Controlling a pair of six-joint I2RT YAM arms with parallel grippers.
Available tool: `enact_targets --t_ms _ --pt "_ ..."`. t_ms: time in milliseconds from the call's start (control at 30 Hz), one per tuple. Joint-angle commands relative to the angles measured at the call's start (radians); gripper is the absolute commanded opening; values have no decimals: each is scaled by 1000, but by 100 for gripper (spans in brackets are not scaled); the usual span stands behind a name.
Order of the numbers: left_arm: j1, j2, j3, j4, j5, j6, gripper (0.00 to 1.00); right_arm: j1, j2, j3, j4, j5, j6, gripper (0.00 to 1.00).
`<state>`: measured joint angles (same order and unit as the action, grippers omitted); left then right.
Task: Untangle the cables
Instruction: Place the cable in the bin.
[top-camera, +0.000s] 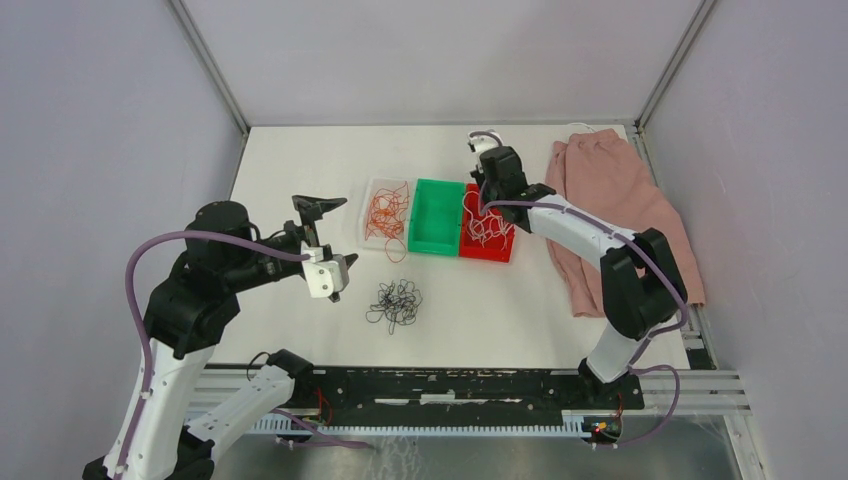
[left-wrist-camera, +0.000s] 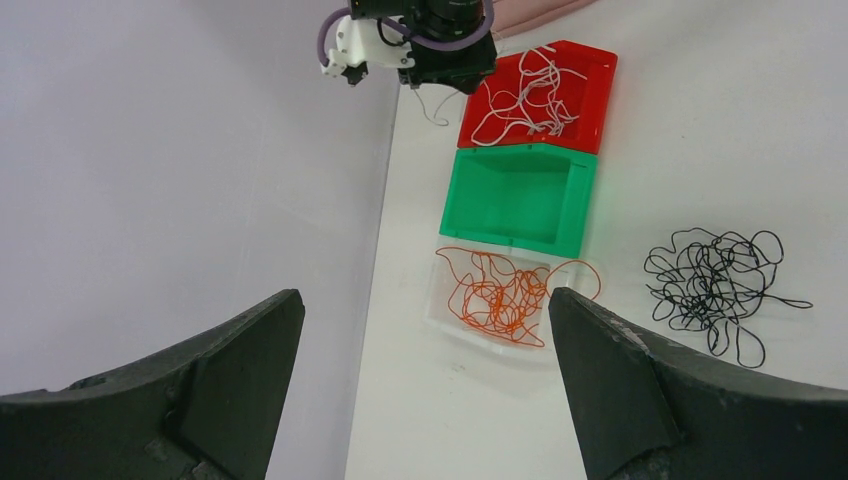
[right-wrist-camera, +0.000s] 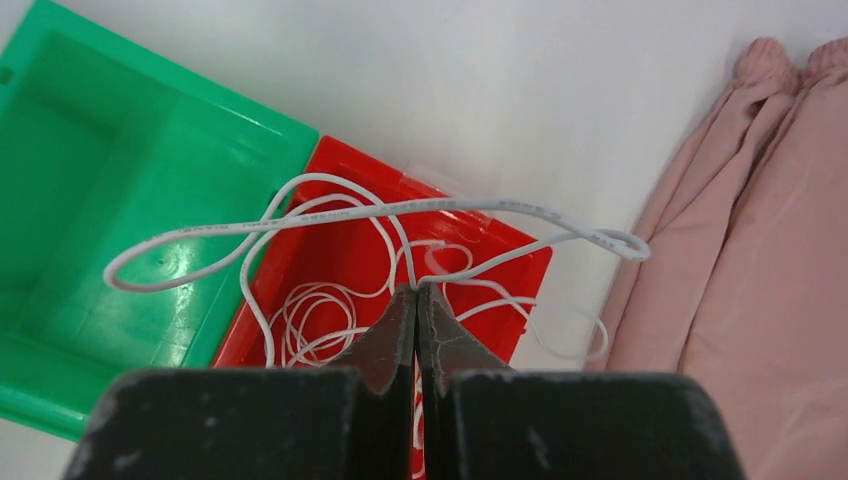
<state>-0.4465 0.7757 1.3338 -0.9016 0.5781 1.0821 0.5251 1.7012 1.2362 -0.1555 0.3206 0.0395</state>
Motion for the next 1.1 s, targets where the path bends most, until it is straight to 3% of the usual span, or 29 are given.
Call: enact_targets --t_ms 0,500,533,633,733,800,933,1067 --pt "0 -7 -5 49 14 -61 99 -3 43 -5 -1 18 77 1" --pt "1 -20 -19 49 9 -31 99 -3 205 52 -64 -69 206 1" --pt "1 -20 -19 49 9 -30 99 -3 194 53 -64 -73 212 6" --pt "1 -20 -20 48 11 -28 99 -3 139 54 -67 -91 226 39" --pt "1 -20 -21 46 20 -38 99 -2 84 86 -107 -98 227 53" --pt "0 -17 -23 43 19 -51 99 -4 45 98 -119 -105 229 53" --pt "0 -15 -33 30 8 -51 99 -2 -7 124 -174 -97 248 41" --pt "1 -13 -31 29 8 -52 100 -3 -40 135 -221 -97 259 41"
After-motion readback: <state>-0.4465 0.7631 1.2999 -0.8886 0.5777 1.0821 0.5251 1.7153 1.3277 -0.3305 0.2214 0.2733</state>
